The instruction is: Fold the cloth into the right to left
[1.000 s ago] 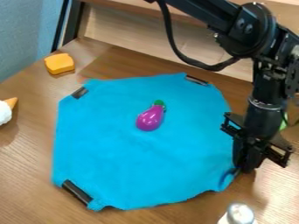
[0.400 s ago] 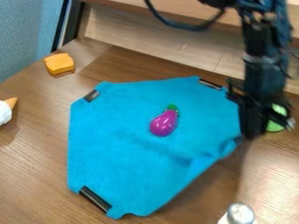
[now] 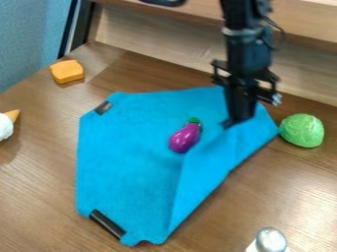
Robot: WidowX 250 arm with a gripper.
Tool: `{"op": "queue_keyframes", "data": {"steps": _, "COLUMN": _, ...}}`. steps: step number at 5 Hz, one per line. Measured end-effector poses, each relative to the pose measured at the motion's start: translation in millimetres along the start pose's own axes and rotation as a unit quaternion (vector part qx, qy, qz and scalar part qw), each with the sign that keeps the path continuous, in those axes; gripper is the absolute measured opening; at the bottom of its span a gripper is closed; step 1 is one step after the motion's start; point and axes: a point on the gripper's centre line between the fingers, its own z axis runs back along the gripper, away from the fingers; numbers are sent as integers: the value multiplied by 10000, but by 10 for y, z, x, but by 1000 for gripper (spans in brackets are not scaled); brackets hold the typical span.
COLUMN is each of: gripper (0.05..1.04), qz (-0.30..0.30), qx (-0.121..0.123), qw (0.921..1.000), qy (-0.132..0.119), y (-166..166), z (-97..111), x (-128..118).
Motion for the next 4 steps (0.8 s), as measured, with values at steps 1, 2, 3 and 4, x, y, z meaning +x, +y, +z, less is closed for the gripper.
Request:
{"op": "queue_keyframes", "data": {"steps": 1, "gripper": 54, "qz": 416, "qx": 70, "qw": 9991, "qy": 39, "y": 419, "z": 104, "x": -148}}
{"op": "queue_keyframes", "data": {"steps": 2, "gripper": 54, "qz": 577, "qx": 143, "qw": 9982, "qy": 106, "y": 627, "z": 159, "x": -247}}
{"op": "queue_keyframes", "data": {"steps": 3, "gripper": 54, "qz": 841, "qx": 281, "qw": 9961, "qy": -37, "y": 871, "z": 331, "x": -368}}
{"op": "queue_keyframes", "data": {"steps": 4, "gripper": 54, "qz": 1087, "qx": 302, "qw": 9936, "qy": -50, "y": 1071, "z": 382, "x": -518}}
